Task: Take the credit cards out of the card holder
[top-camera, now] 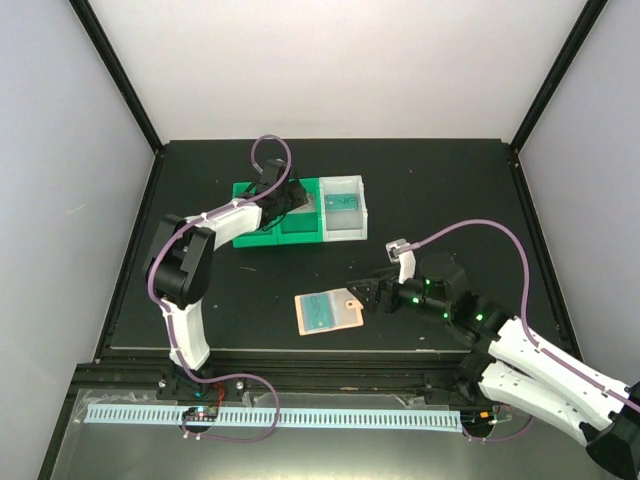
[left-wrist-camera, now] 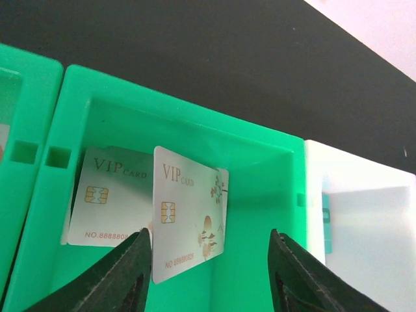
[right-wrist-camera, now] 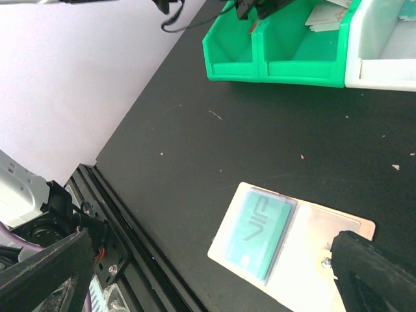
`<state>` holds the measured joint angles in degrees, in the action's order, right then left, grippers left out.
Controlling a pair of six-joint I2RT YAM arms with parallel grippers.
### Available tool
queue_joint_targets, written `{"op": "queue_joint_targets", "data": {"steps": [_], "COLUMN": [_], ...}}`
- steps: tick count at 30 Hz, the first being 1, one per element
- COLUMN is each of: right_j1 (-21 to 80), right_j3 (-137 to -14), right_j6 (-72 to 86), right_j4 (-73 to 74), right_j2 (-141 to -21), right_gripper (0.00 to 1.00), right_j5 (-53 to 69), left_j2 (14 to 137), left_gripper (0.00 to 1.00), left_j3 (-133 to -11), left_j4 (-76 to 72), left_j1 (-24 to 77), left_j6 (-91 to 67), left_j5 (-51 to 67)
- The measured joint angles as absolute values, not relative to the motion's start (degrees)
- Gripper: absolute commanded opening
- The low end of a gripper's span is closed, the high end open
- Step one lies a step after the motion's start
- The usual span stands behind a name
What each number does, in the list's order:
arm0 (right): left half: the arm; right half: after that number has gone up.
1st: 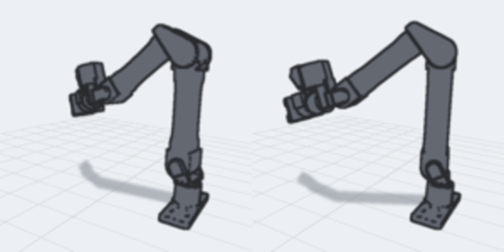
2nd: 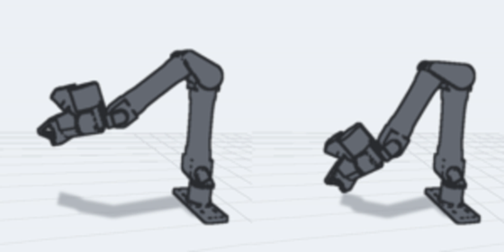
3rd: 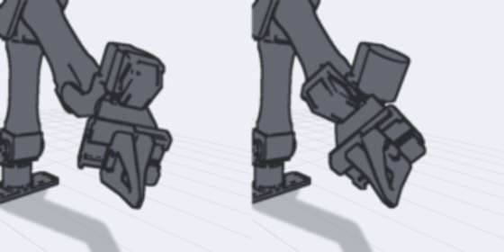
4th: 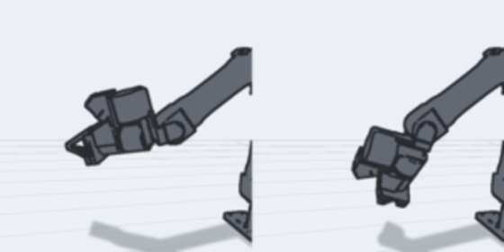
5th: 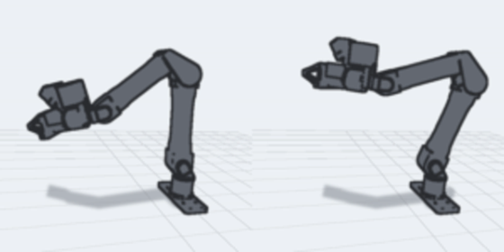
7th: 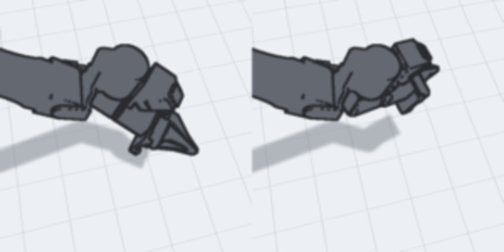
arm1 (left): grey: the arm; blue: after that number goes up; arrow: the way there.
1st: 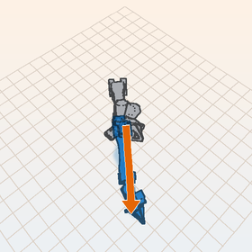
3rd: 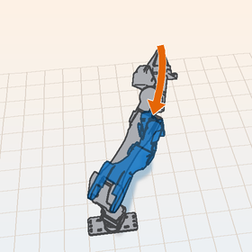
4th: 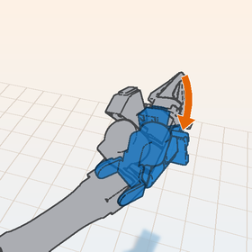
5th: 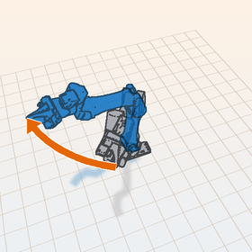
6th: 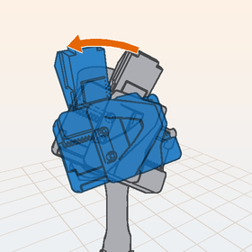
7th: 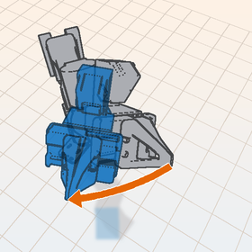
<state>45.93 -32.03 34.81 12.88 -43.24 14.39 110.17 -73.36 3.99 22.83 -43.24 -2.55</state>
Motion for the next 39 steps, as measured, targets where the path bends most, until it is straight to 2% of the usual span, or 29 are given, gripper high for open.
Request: {"op": "queue_joint_targets", "data": {"steps": [15,21,27,35,39], "right_j1": [45.93,45.93,45.93,45.91,45.93], "right_j3": [-28.53,-28.53,-28.51,-27.55,-26.44], "right_j6": [37.80,36.29,34.28,34.20,34.89], "right_j4": [13.43,13.89,15.57,15.49,14.74], "right_j2": [-38.57,-38.24,-40.75,-47.66,-51.35], "right_gripper": [1.00,0.96,0.81,0.42,0.31], "right_j5": [9.10,9.21,9.58,11.81,13.19], "left_j2": [100.12,92.27,81.76,68.18,64.07], "left_gripper": [0.74,0.74,0.69,0.61,0.60], "left_j3": [-74.96,-73.45,-67.64,-49.71,-41.67], "left_j4": [9.39,14.85,21.32,24.56,24.14], "left_j1": [22.83,22.85,22.85,22.94,23.88], "left_j6": [-39.00,-34.85,-29.67,-27.51,-28.10], "left_j5": [2.07,4.32,6.94,15.94,20.40]}}
